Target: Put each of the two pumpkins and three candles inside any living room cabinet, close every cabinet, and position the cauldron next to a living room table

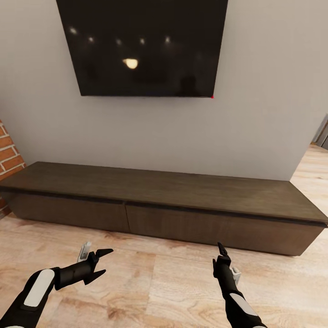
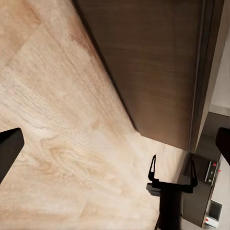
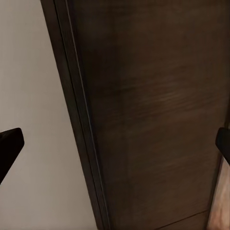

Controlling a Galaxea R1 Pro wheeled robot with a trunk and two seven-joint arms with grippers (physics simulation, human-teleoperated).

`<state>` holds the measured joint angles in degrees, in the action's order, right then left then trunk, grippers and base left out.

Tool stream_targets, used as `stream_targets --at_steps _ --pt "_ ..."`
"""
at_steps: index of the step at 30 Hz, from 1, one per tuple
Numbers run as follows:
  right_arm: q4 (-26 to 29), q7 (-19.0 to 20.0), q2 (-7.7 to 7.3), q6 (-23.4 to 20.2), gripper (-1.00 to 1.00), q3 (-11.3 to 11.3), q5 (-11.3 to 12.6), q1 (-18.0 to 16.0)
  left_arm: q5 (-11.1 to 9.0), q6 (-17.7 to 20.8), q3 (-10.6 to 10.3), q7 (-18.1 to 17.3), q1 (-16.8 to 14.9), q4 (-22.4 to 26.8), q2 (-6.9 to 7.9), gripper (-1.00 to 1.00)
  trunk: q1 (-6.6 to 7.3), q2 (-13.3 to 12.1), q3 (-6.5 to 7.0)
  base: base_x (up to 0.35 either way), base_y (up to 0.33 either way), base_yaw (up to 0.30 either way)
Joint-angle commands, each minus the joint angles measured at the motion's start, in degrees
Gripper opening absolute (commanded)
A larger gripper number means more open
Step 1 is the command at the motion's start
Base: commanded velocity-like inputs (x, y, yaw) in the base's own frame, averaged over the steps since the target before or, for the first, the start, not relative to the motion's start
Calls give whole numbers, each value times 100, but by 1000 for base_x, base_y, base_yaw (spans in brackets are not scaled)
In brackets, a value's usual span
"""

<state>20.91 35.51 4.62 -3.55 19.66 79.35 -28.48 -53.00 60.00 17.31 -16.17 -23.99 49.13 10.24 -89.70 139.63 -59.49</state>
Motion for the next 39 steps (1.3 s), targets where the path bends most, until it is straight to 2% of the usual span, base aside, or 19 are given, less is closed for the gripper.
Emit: stream_targets --at_steps 1,6,16,29,39 --pt "0 0 -2 1 100 -1 -1 -2 0 0 0 0 0 0 0 100 0 0 0 0 0 0" --pt "1 0 2 16 100 -5 -13 -3 -3 0 0 0 0 0 -1 100 0 0 0 79 0 0" --pt "1 2 -4 6 100 -6 -12 -2 0 -6 0 0 0 0 -2 100 0 0 0 292 0 -16" --pt "1 0 -5 3 100 -6 -8 -3 0 -6 -1 0 0 0 2 100 0 0 0 58 25 -71" --pt "1 0 -5 20 100 -5 -15 -6 0 -6 0 0 0 0 5 100 0 0 0 209 78 -106"
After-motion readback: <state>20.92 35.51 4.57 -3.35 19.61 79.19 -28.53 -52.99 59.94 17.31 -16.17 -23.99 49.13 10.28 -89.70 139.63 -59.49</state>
